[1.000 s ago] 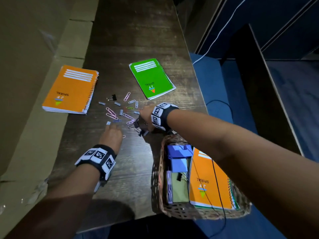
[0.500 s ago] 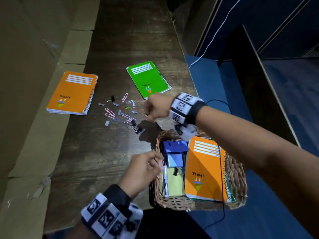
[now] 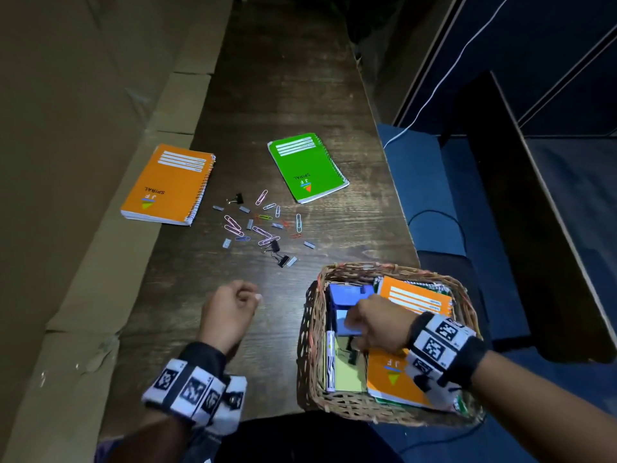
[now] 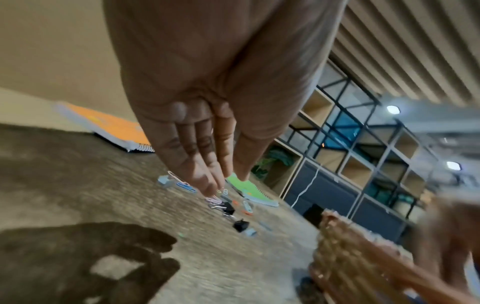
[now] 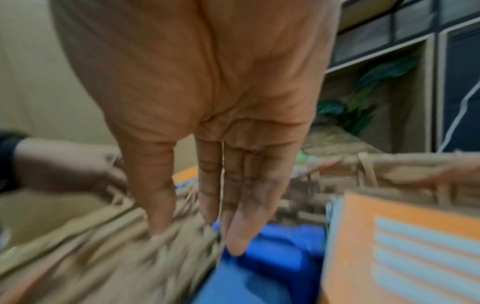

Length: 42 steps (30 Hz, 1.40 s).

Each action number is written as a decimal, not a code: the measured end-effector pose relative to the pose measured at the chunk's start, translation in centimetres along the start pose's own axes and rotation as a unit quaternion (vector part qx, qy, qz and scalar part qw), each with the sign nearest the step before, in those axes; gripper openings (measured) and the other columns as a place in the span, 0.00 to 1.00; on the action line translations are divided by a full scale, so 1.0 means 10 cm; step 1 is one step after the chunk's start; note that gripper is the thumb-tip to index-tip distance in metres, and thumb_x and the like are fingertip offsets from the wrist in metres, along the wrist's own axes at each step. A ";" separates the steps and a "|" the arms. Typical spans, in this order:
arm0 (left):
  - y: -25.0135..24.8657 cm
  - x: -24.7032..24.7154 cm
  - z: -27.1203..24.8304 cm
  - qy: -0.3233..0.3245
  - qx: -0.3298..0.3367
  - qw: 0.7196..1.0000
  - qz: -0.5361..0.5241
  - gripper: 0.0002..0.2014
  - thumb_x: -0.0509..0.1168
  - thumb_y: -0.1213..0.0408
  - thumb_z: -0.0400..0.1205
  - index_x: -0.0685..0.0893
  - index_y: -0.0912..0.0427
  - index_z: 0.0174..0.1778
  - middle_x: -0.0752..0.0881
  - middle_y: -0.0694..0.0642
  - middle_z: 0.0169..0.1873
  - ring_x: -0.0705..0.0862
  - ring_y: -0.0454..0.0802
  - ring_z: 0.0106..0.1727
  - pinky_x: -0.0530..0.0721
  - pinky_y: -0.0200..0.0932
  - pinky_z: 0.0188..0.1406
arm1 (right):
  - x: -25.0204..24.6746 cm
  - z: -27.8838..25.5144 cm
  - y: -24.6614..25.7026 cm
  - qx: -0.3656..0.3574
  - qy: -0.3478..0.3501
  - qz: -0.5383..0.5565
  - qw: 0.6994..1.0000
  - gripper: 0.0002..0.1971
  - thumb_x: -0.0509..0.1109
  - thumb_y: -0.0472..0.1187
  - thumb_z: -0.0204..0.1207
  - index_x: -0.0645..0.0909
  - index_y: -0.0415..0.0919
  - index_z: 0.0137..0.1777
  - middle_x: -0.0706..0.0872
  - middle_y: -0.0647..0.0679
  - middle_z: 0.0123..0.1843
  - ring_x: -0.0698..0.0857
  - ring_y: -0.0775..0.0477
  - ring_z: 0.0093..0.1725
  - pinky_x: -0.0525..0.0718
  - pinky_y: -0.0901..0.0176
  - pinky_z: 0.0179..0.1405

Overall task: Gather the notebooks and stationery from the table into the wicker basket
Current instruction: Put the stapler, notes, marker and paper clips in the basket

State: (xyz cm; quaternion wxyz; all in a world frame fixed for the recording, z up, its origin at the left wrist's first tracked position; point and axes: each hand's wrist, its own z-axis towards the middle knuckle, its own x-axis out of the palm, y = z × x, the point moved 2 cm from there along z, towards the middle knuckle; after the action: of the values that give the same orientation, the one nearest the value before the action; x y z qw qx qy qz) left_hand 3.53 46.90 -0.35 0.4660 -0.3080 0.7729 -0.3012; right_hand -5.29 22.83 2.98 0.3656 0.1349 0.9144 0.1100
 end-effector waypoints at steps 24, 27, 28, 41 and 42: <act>-0.15 0.36 1.41 0.118 0.157 0.953 0.232 0.07 0.68 0.67 0.77 0.84 0.60 0.49 0.87 0.61 0.48 0.85 0.62 0.52 0.82 0.48 0.49 | -0.73 0.88 0.45 0.004 -0.099 -0.180 0.979 0.13 0.67 0.47 0.76 0.85 0.55 0.59 0.90 0.44 0.54 0.87 0.38 0.54 0.82 0.54 0.49; -0.13 0.08 1.54 0.126 0.186 0.947 0.231 0.08 0.64 0.71 0.76 0.87 0.60 0.47 0.88 0.60 0.46 0.85 0.59 0.49 0.80 0.44 0.48 | -0.63 1.05 0.80 -0.028 -0.114 -0.175 0.978 0.12 0.65 0.47 0.78 0.86 0.50 0.58 0.88 0.41 0.54 0.86 0.37 0.55 0.79 0.54 0.45; -0.13 0.00 1.58 0.127 0.188 0.947 0.227 0.09 0.63 0.72 0.75 0.87 0.60 0.46 0.87 0.58 0.43 0.84 0.57 0.47 0.78 0.41 0.44 | -0.61 1.09 0.90 -0.035 -0.118 -0.170 0.978 0.13 0.64 0.48 0.79 0.86 0.48 0.57 0.88 0.40 0.54 0.86 0.36 0.54 0.77 0.54 0.44; -0.05 -0.29 1.43 0.149 0.156 0.932 0.292 0.09 0.64 0.76 0.76 0.82 0.63 0.49 0.77 0.54 0.45 0.79 0.56 0.52 0.72 0.41 0.47 | -0.93 1.58 0.28 0.103 -0.114 0.004 0.988 0.16 0.80 0.48 0.65 0.86 0.39 0.48 0.90 0.39 0.52 0.87 0.38 0.55 0.81 0.57 0.49; -0.10 -0.36 1.38 0.144 0.156 0.935 0.284 0.07 0.66 0.75 0.75 0.81 0.62 0.46 0.79 0.54 0.43 0.79 0.55 0.50 0.72 0.41 0.46 | -0.92 1.64 0.30 0.099 -0.098 -0.022 0.990 0.16 0.80 0.47 0.64 0.85 0.38 0.47 0.89 0.38 0.52 0.87 0.37 0.54 0.81 0.56 0.47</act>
State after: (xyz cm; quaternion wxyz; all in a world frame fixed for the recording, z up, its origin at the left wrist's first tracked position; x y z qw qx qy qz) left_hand 17.55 46.54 -3.01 0.4579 0.0479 0.8302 -0.3144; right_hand 13.09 24.27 -1.83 0.4406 0.1601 0.8833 -0.0024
